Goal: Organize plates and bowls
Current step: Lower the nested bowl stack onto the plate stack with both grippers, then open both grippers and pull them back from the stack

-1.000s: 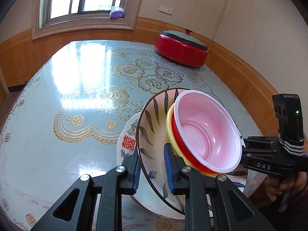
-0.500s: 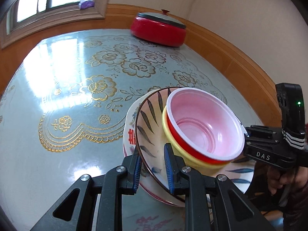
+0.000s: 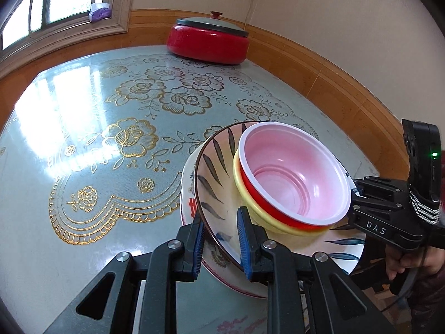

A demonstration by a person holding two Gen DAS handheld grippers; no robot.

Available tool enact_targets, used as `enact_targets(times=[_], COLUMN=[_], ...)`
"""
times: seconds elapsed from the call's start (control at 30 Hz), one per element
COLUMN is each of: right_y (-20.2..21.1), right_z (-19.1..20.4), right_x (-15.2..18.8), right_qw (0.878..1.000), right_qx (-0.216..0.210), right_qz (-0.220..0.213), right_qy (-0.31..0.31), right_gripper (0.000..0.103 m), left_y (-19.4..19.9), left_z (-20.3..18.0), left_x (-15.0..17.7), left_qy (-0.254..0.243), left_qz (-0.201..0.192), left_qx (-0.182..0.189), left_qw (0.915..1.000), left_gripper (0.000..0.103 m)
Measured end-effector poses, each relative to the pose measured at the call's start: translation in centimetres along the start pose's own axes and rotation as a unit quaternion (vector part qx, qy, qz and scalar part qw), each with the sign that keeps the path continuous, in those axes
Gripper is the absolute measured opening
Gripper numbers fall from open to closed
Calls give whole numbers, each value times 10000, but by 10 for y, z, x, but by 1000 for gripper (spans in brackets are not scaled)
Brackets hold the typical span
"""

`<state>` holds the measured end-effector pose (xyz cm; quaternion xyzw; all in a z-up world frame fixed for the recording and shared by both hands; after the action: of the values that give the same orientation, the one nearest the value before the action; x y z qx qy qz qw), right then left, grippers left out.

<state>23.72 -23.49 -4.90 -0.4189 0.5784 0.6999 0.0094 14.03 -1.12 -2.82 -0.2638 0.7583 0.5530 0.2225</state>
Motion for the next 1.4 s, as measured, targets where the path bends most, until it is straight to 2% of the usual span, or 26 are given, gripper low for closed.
enact_targets(times=[0.27, 0.53, 0.73, 0.87, 1.4], right_y=[5, 17, 19, 19, 32], right_z=[-7, -9, 1, 2, 13], right_x=[0, 9, 18, 21, 34], right_qw=[9994, 9976, 9971, 9955, 9857], right_qx=[175, 49, 316, 324, 633], right_qz=[-101, -154, -195, -247, -419], right_qy=[-287, -668, -657, -859, -1505], right_gripper=[19, 20, 20, 20, 22], left_y=[1, 7, 10, 11, 30], left_z=[-1, -5, -8, -10, -15], left_x=[-1, 3, 4, 6, 18], left_qy=[22, -131, -211, -212, -282], left_qz=[-41, -116, -128, -112, -193], left_qx=[60, 65, 102, 113, 191], left_qw=[10000, 9998, 9996, 9996, 9992], left_gripper=[23, 24, 26, 26, 37])
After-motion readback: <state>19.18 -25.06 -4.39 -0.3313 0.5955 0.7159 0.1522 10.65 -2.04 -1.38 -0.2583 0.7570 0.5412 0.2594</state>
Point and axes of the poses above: each gripper's, at about its wrist camera, not at the fingertips, and y roughly against the way its jaws point, z to its left, x to its underside, the point moved 1 cm from there along -y, roughly the way its jaws point, and after that the axes turned 3 degrees about x, right-handed, at the moved point
